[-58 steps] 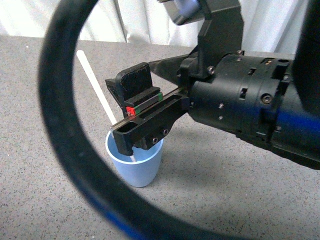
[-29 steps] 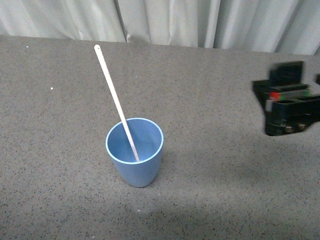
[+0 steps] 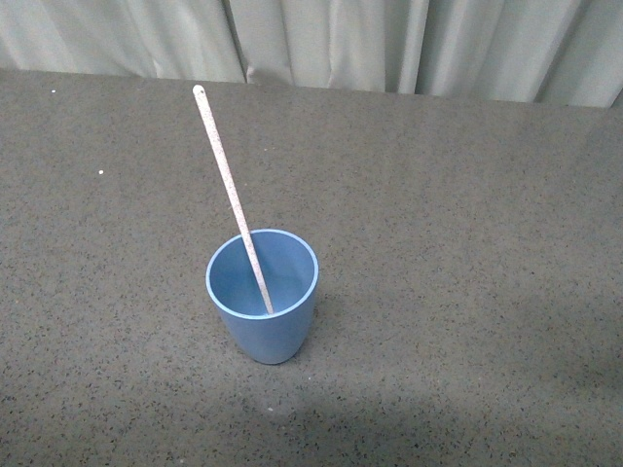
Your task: Transfer chopsticks to blue cup
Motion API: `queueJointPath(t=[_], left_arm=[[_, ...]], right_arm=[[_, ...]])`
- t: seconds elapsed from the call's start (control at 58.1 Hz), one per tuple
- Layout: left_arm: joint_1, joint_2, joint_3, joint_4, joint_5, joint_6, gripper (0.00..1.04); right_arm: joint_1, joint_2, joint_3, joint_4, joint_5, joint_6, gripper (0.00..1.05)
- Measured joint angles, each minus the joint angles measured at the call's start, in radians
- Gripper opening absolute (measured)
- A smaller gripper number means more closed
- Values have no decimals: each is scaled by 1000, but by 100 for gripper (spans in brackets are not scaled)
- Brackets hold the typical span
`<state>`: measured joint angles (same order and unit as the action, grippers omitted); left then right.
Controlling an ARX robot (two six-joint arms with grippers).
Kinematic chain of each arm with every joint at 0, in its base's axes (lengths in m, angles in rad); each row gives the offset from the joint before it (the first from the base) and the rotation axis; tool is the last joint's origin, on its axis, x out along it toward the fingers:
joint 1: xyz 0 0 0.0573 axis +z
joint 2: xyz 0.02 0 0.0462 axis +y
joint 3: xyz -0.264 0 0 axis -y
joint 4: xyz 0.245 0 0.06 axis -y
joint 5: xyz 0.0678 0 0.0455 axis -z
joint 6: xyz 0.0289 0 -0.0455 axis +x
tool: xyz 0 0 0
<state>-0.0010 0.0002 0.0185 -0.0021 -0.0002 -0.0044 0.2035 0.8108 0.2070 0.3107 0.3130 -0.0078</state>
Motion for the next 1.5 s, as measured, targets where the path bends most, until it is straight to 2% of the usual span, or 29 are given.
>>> queueJointPath(t=[0.12, 0.189, 0.241, 0.396, 0.482, 0.568, 0.671, 0.98, 1.066, 1.118, 1.496], left_arm=[[0, 0, 0, 0, 0, 0, 98], [0, 0, 0, 0, 0, 0, 98], [0, 0, 0, 0, 0, 0, 98], [0, 0, 0, 0, 0, 0, 98], [0, 0, 0, 0, 0, 0, 98], [0, 0, 0, 0, 0, 0, 98], [0, 0, 0, 0, 0, 0, 98], [0, 0, 0, 0, 0, 0, 98], [0, 0, 0, 0, 0, 0, 98], [0, 0, 0, 0, 0, 0, 98], [0, 0, 0, 0, 0, 0, 98]], right_arm=[[17, -212, -63, -97, 113, -10, 95], [-7, -345, -124, 2, -64, -4, 82], [-31, -419, -136, 8, -148, -4, 69], [-80, -475, -158, -27, -198, -3, 44], [-162, -504, -171, -53, -302, -3, 30], [-197, -534, -177, -65, -304, -2, 16], [-200, -561, -203, -59, -314, -3, 0], [-202, -642, -203, -138, -314, 0, 1], [-202, -753, -202, -287, -315, 0, 1], [-202, -792, -202, -304, -314, 1, 1], [-202, -806, -202, -309, -314, 1, 62]])
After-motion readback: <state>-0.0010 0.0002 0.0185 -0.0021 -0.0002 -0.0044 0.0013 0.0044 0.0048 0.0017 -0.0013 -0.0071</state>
